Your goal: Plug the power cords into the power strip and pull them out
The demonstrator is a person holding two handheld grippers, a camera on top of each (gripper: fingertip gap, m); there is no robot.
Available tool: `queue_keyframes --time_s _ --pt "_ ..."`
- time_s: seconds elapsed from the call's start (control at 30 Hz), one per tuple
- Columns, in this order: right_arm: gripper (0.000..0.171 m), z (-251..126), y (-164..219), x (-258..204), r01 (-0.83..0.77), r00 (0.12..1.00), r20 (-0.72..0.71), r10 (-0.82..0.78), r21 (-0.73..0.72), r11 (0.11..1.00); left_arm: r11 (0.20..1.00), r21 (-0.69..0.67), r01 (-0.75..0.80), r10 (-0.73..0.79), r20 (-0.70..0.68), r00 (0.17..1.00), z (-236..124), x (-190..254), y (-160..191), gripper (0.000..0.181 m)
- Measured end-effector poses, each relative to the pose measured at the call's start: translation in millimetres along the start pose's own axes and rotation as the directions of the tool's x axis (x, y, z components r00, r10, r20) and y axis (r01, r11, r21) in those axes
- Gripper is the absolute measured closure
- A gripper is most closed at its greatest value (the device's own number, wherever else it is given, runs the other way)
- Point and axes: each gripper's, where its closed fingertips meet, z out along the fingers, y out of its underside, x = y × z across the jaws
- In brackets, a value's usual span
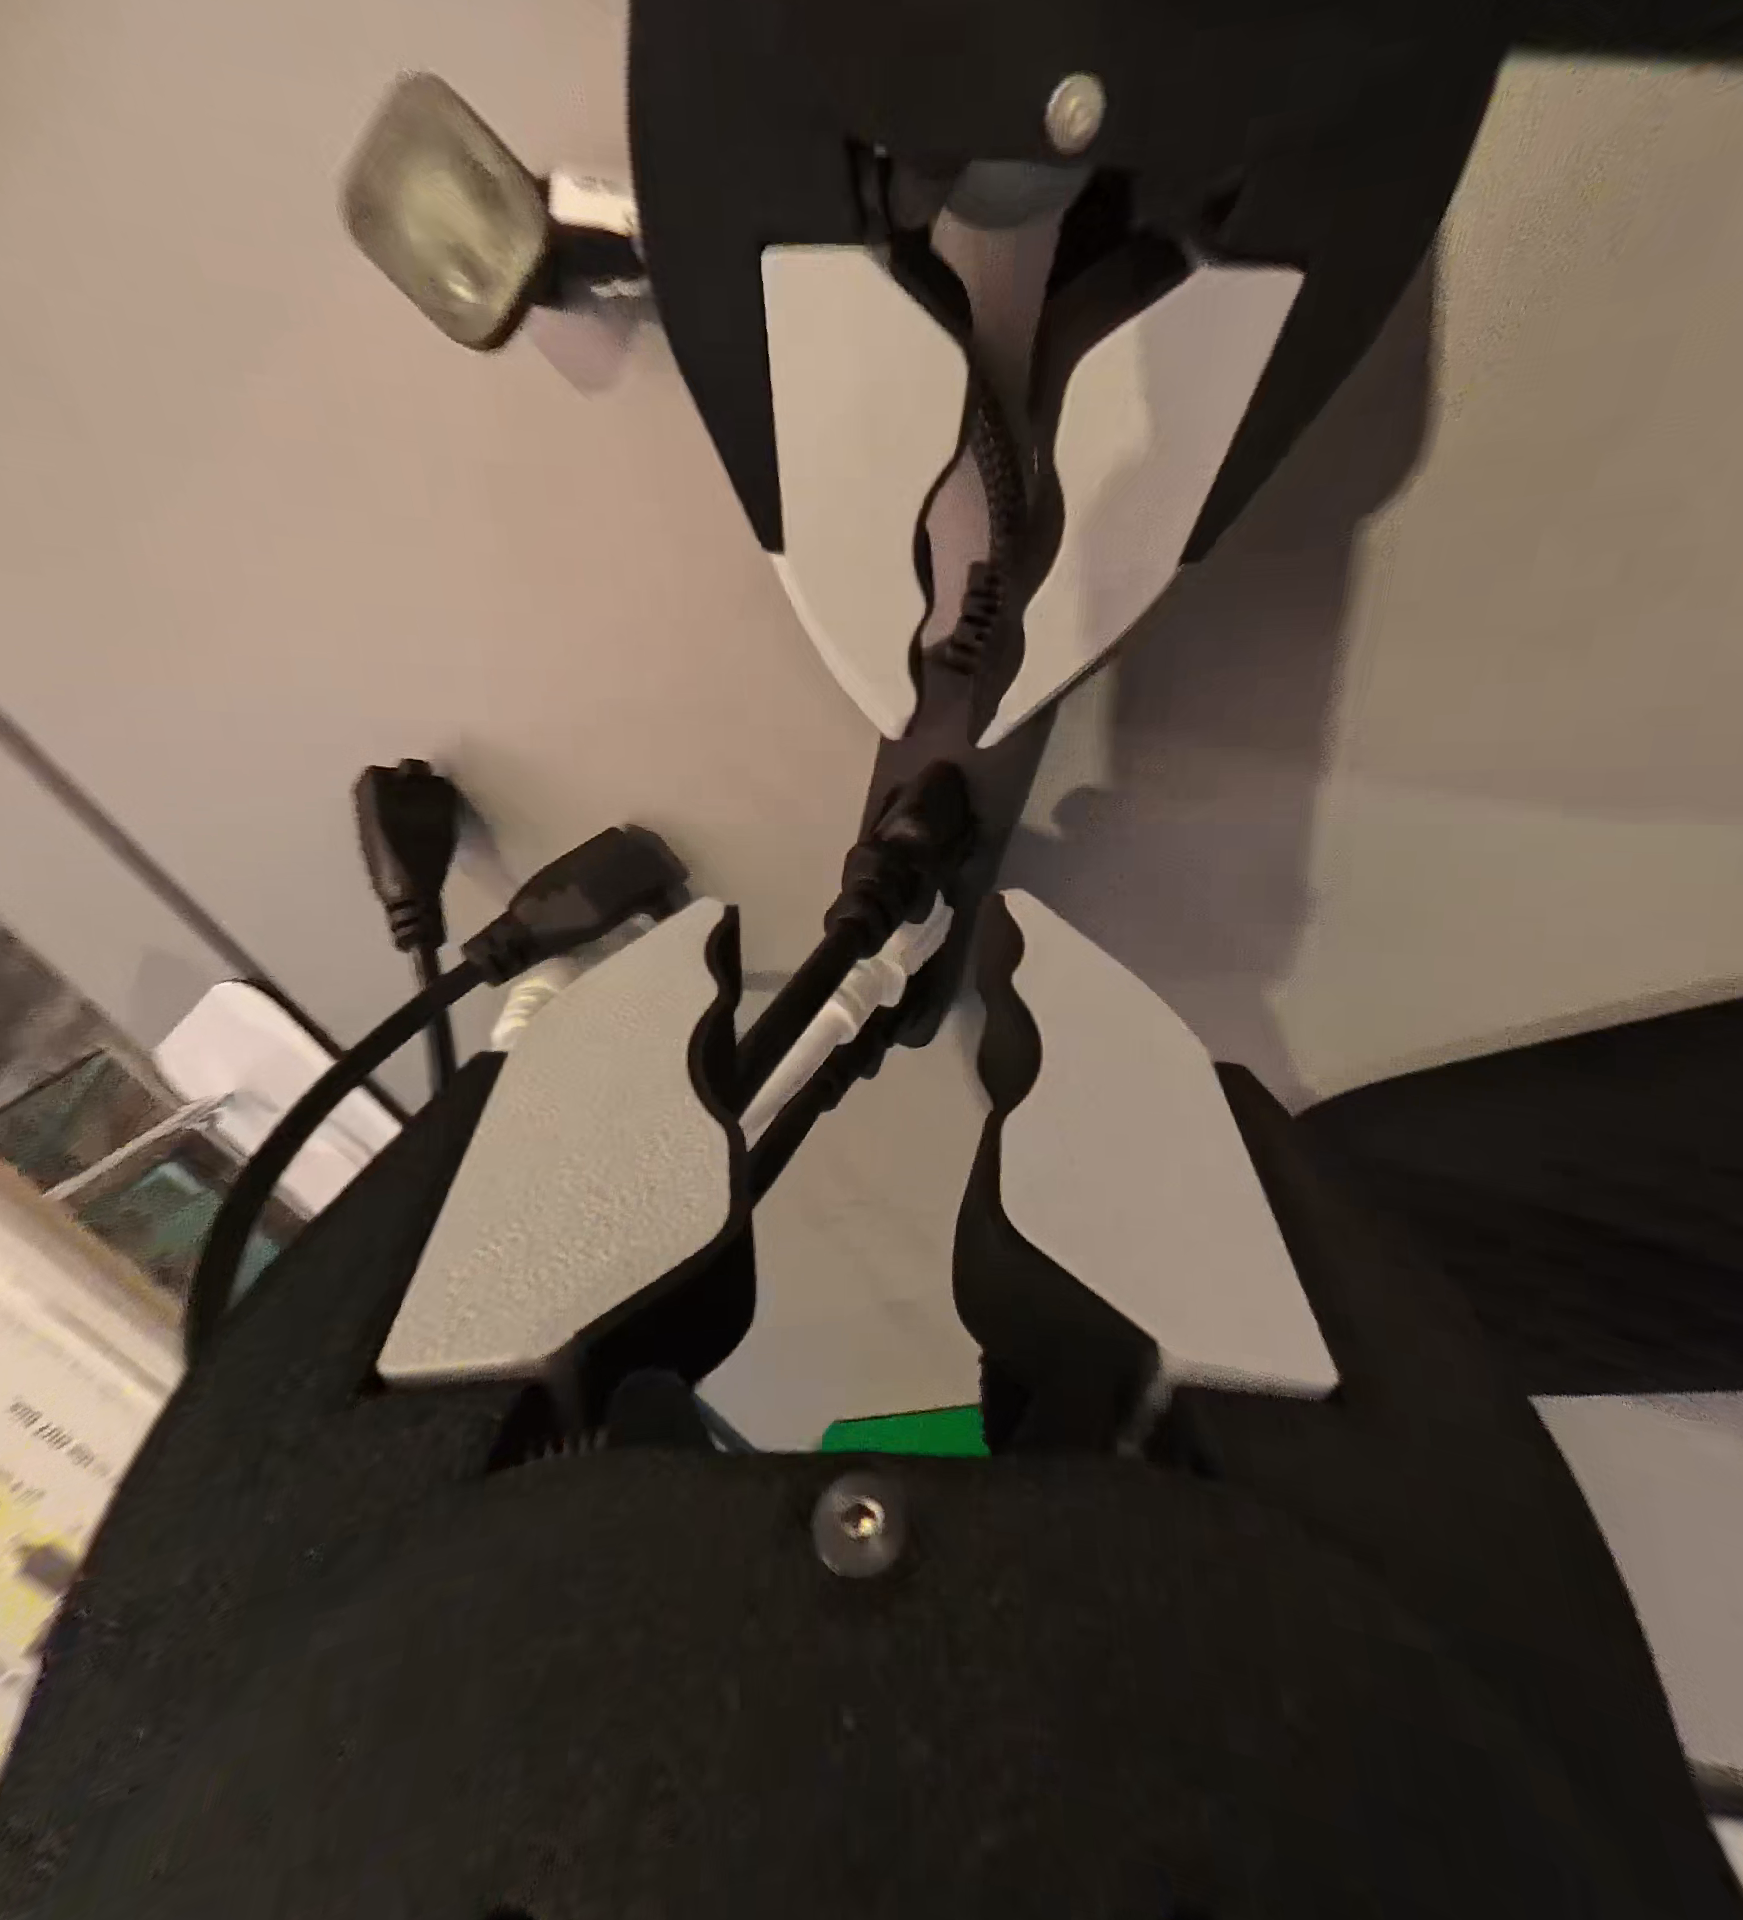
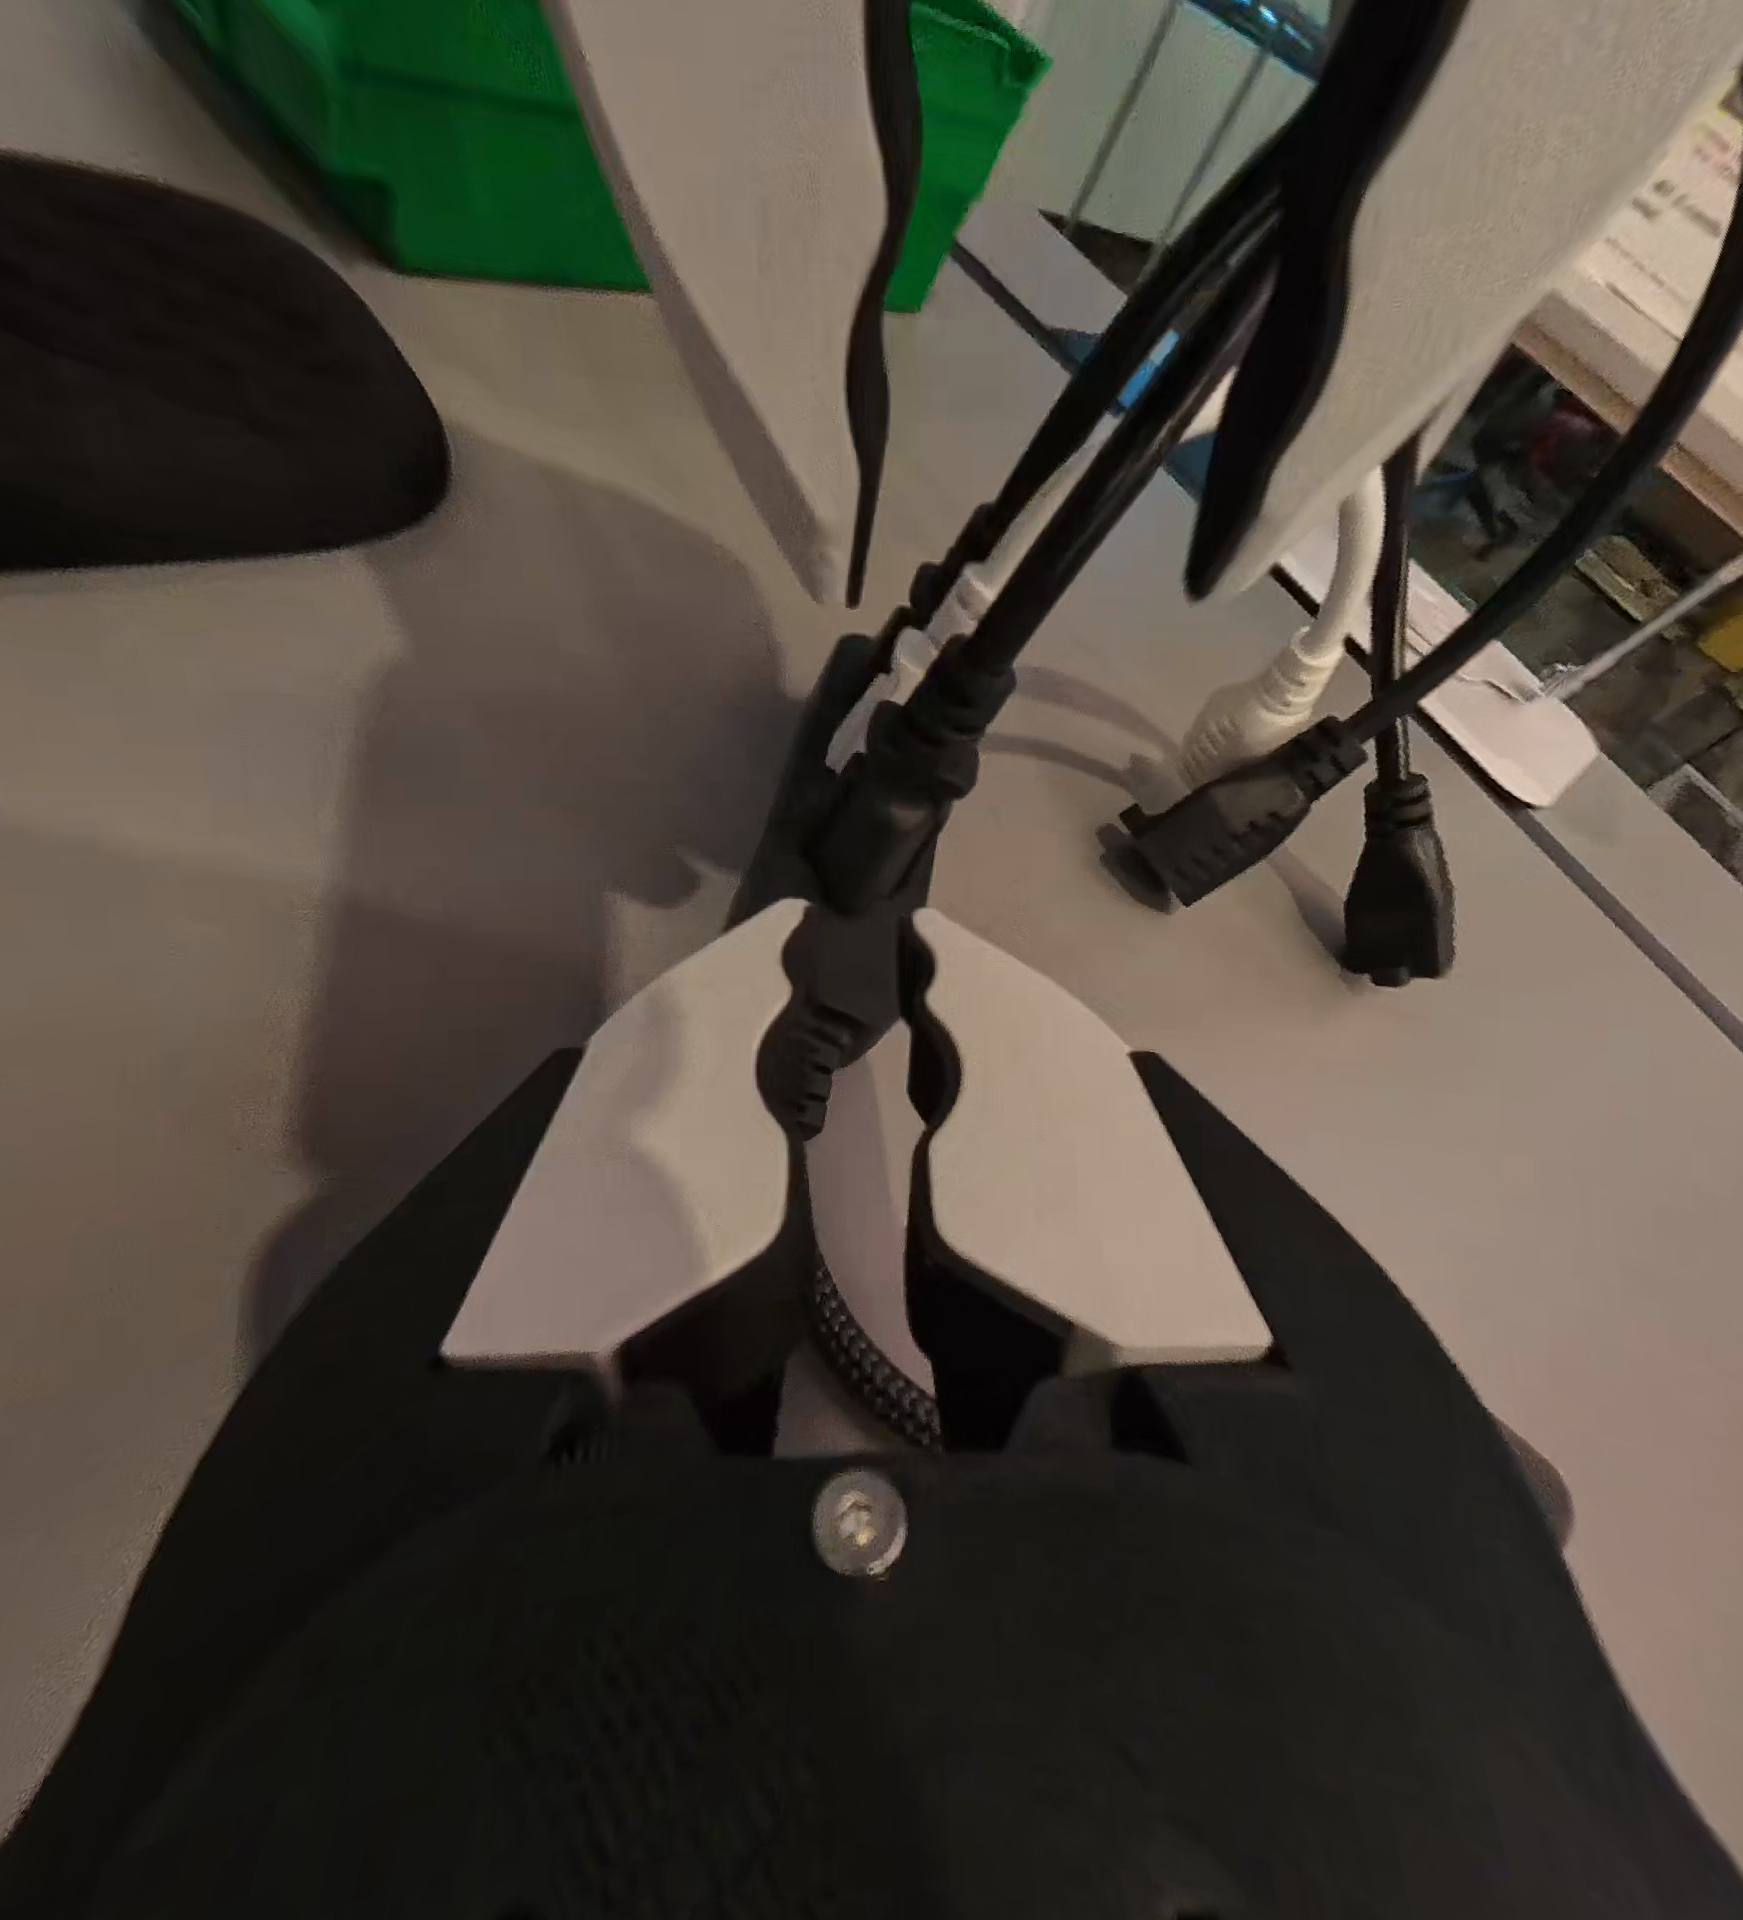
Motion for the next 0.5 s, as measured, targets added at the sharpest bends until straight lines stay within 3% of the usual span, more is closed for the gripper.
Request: queue_keyframes --time_s 0.07,0.23,0.33,0.5 --pt "0.155 4.0 0.2 -3.2 0.022 1.0 0.01 -0.022 -0.013 1.0 1.0 -0.03 0.002 -0.003 -0.027 1.0 10.4 -2.7 6.5 0.131" --pt "0.12 12.7 8.6 -6.8 0.099 0.995 -0.01 -0.1 -0.091 0.991 0.999 -0.048 -0.014 0.012 -0.054 0.998 8.4 -7.1 3.6 0.13" --pt "0.123 15.1 6.5 -9.1 0.148 0.989 -0.018 -0.15 -0.083 0.986 0.987 -0.115 -0.109 0.102 -0.058 0.993 11.9 -5.9 5.3 0.13" --pt "0.149 16.8 8.6 -16.6 0.222 0.974 -0.018 -0.225 -0.104 0.969 0.969 -0.182 -0.166 0.141 -0.146 0.979 28.8 2.3 4.9 0.131"
